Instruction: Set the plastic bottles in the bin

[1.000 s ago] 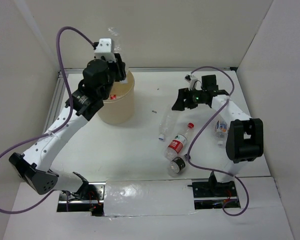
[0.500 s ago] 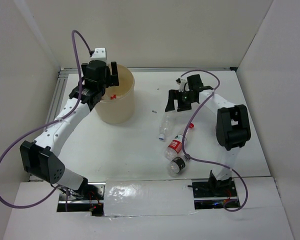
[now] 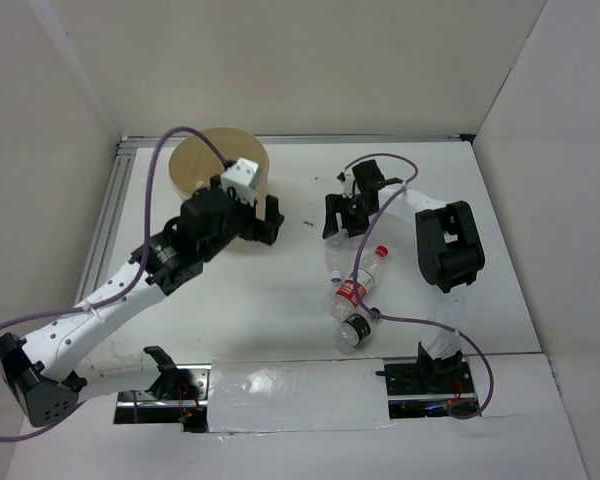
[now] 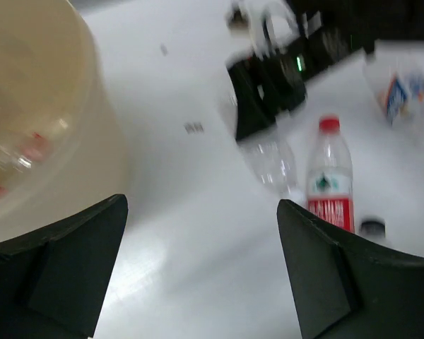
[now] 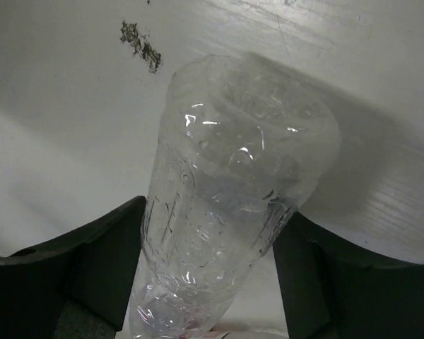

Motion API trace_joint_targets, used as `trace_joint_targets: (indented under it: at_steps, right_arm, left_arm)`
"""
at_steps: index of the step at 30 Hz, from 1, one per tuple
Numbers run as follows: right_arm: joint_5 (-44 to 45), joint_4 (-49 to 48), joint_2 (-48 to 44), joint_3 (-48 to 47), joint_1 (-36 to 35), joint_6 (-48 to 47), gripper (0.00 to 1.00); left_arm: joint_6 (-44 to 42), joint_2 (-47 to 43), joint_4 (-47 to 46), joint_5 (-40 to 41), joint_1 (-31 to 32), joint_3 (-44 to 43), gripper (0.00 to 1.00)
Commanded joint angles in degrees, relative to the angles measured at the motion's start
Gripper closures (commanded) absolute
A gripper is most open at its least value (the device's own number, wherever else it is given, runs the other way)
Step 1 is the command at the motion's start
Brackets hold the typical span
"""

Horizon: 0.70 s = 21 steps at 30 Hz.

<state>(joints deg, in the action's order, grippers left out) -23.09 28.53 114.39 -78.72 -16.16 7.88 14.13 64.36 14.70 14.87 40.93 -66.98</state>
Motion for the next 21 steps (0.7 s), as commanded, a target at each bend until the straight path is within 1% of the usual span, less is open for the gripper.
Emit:
trace_joint_targets:
  at_steps: [1,2,3,6,7,9,10,11,12,13,14,15,16,17,18,19,20,21]
  right_arm:
    - [1.6,1.4,1.1,-3.5,-0.4,0.0,0.28]
    - [0.7,1.4,1.1,-4.3,0.2,-0.5,0.35]
    - [-1.1,2.2,1.6,-5.4,0.3,-1.0,0.49]
    - [-5.3,7.2,1.6,-13.1,1.7,-7.2,0.64]
    - [-6.3,8.2,1.0,-17.7,1.7,-12.3,0.65]
    - [-8.0,9.4,0.0,-22.3,2.3,-16.1,0.71]
    - [-9.2,10.1,-0.6,-28.7,2.3,-19.4,0.72]
    - [-10.4,10.7,-0.6,-32.5,2.3,-20.4,0.72]
    - [-12.9,10.7,-0.6,-36.3,2.3,-21.3,0.72]
    - [-17.5,9.0,0.0,-43.3,2.3,-22.1,0.72]
    - [-17.5,9.0,0.0,-45.5,2.3,-22.1,0.72]
    - [-21.5,2.7,0.0,-47.2,1.6,-20.4,0.72]
    - [-23.4,-1.3,0.0,-47.2,1.6,-20.4,0.72]
    - [-24.1,-5.7,-1.8,-46.7,0.7,-18.3,0.72]
    - [-24.1,-9.9,-2.3,-46.7,-1.7,-17.1,0.72]
    - [-25.8,-17.1,-2.3,-46.7,-2.8,-16.3,0.72]
    - [-26.7,-20.5,-1.8,-47.3,-4.0,-14.5,0.72]
    - [-26.7,-23.6,-1.2,-48.0,-6.7,-13.1,0.72]
  left_arm:
    - [6.8,-1.6,0.8,-2.7,5.5,10.2,0.01]
    - [8.4,-1.6,0.8,-2.7,6.9,11.9,0.01]
    - [9.5,-2.3,0.1,-2.0,9.5,13.6,0.01]
    - [14.0,-2.3,-1.1,-1.0,13.6,19.5,0.01]
    - [15.4,-2.3,-1.9,-2.6,14.3,21.0,0.01]
    - [16.5,-1.7,-4.1,-3.3,16.8,24.5,0.01]
    - [17.1,-1.7,-4.8,-3.9,17.5,25.3,0.01]
    - [17.1,-0.2,-5.6,-3.9,18.0,26.5,0.01]
    - [17.8,0.3,-6.6,-3.9,18.6,27.1,0.01]
    - [17.8,1.3,-8.4,-4.6,19.3,28.0,0.01]
    - [17.8,1.3,-8.4,-4.6,19.3,28.0,0.01]
    - [18.3,2.3,-10.3,-5.1,19.8,29.1,0.01]
    - [18.3,2.9,-10.3,-5.1,19.8,29.1,0.01]
    - [18.8,3.5,-11.5,-6.8,19.8,29.8,0.01]
    - [18.8,4.2,-11.5,-6.8,20.4,29.8,0.01]
    - [18.8,5.3,-12.1,-6.8,21.2,29.8,0.01]
    - [19.4,5.9,-12.1,-6.8,21.2,29.8,0.01]
    - [19.4,5.9,-12.1,-6.8,21.9,29.8,0.01]
